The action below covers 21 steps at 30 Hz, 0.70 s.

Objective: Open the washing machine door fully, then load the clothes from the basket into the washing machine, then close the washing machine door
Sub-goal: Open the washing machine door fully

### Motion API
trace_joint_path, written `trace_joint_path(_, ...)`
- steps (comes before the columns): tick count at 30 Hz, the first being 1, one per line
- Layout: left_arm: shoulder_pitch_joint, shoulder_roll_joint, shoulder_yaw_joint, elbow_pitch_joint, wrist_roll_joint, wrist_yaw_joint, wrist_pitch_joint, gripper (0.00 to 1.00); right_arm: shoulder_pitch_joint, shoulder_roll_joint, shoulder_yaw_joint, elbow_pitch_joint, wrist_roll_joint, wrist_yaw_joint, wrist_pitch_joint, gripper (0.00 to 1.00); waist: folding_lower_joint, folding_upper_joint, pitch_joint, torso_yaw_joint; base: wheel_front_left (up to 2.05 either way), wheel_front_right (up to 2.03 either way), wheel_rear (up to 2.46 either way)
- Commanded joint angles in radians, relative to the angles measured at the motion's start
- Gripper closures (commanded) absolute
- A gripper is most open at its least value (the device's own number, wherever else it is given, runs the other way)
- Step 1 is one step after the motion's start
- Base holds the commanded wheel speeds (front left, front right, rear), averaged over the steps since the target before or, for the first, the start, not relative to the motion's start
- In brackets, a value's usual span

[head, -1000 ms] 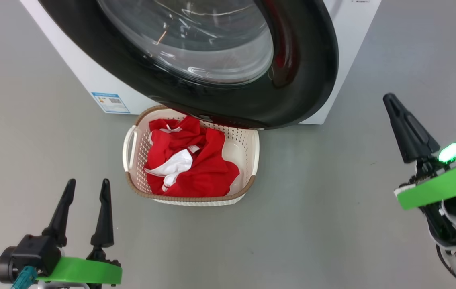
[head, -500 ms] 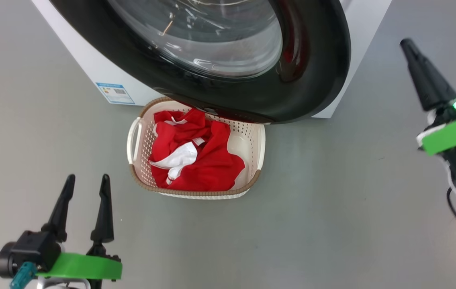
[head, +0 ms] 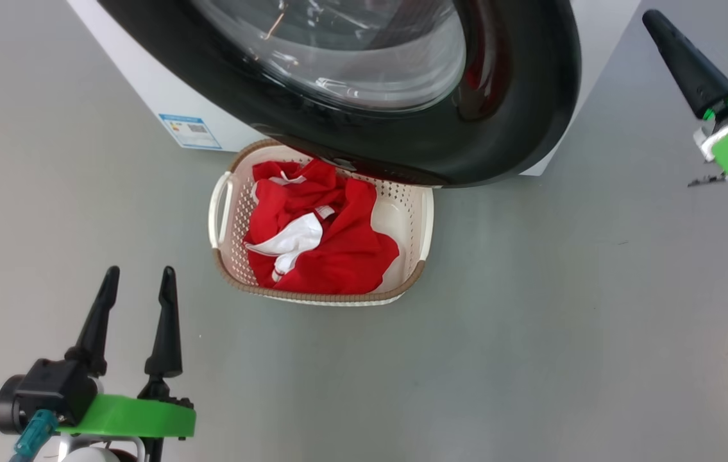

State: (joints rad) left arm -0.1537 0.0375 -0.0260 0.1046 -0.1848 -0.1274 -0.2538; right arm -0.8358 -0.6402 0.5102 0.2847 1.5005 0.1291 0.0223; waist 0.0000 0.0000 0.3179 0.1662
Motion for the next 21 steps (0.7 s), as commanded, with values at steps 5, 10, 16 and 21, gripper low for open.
trace_joint_path(5, -0.030, 0.017, 0.029, -0.027, -0.004, -0.003, -0.008, 0.00, -0.071, 0.001, 0.015, 0.058, 0.080, 0.002, 0.114, 1.00, 0.0000, 0.0000, 0.017, 0.018, 0.00, 0.00, 0.00)
trace_joint_path(10, -0.035, 0.016, 0.029, -0.027, -0.007, -0.003, -0.008, 0.00, -0.123, 0.020, 0.041, 0.126, 0.101, 0.002, 0.210, 1.00, 0.0000, 0.0000, 0.024, 0.034, 0.00, 0.00, 0.00)
trace_joint_path(16, -0.032, 0.014, 0.031, -0.025, -0.010, -0.003, -0.008, 0.00, -0.152, 0.035, 0.066, 0.181, 0.113, 0.002, 0.297, 1.00, 0.0000, 0.0000, 0.020, 0.051, 0.00, 0.00, 0.00)
trace_joint_path(21, -0.026, 0.014, 0.030, -0.022, -0.011, -0.003, -0.008, 0.00, -0.154, 0.048, 0.062, 0.200, 0.133, 0.002, 0.328, 1.00, 0.0000, 0.0000, 0.011, 0.059, 0.00, 0.00, 0.00)
